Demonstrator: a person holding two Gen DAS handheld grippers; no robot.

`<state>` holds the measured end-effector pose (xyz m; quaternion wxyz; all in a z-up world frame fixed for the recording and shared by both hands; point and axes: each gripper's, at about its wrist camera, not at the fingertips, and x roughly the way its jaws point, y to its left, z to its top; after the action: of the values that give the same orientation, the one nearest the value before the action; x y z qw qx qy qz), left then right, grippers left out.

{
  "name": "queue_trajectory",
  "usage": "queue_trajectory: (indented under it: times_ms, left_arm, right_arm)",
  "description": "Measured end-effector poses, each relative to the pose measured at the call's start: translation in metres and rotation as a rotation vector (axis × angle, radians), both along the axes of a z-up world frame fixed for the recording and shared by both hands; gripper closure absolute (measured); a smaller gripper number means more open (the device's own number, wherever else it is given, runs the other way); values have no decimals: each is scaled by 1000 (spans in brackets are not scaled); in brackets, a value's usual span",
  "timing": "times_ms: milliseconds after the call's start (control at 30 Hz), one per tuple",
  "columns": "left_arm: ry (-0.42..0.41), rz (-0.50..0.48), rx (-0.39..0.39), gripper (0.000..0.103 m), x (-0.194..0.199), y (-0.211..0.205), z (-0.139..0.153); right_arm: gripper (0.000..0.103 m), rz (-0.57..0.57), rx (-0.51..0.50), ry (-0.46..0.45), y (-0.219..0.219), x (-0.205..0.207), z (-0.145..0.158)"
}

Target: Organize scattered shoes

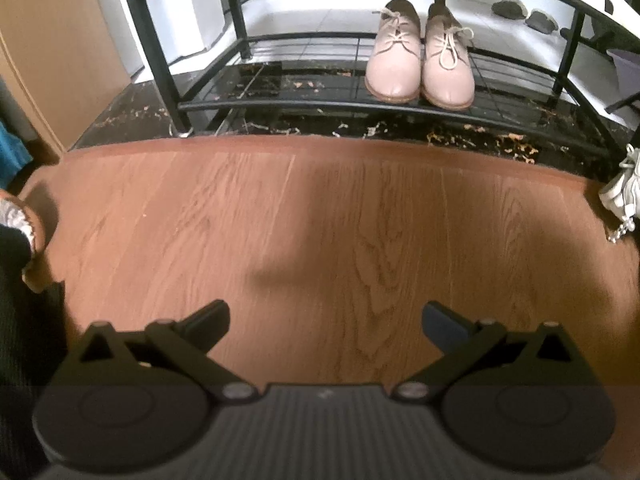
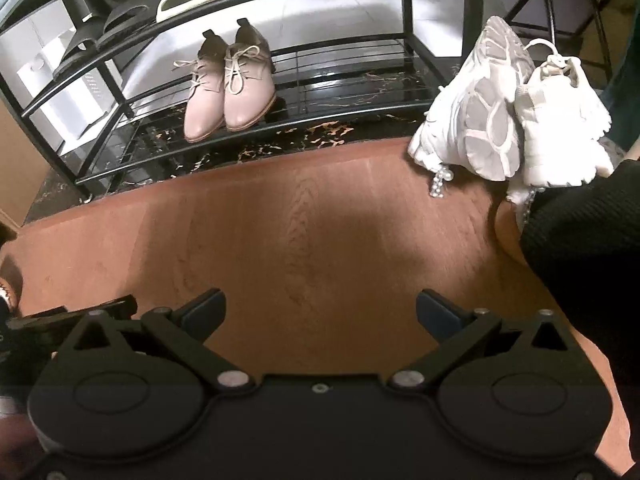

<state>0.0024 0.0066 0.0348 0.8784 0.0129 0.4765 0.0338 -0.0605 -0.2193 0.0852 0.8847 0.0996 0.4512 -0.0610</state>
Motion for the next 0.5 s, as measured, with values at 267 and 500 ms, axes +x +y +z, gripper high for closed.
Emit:
queue_trajectory:
  times_ms: [267, 500]
  left_arm:
    - [-131, 21, -46, 1, -7, 8, 22]
    - [-175, 22, -31, 1, -8, 14, 29]
  right_arm:
    - [0, -7, -64, -133, 5, -6, 9]
    - [0, -6, -68, -137, 5, -5, 9]
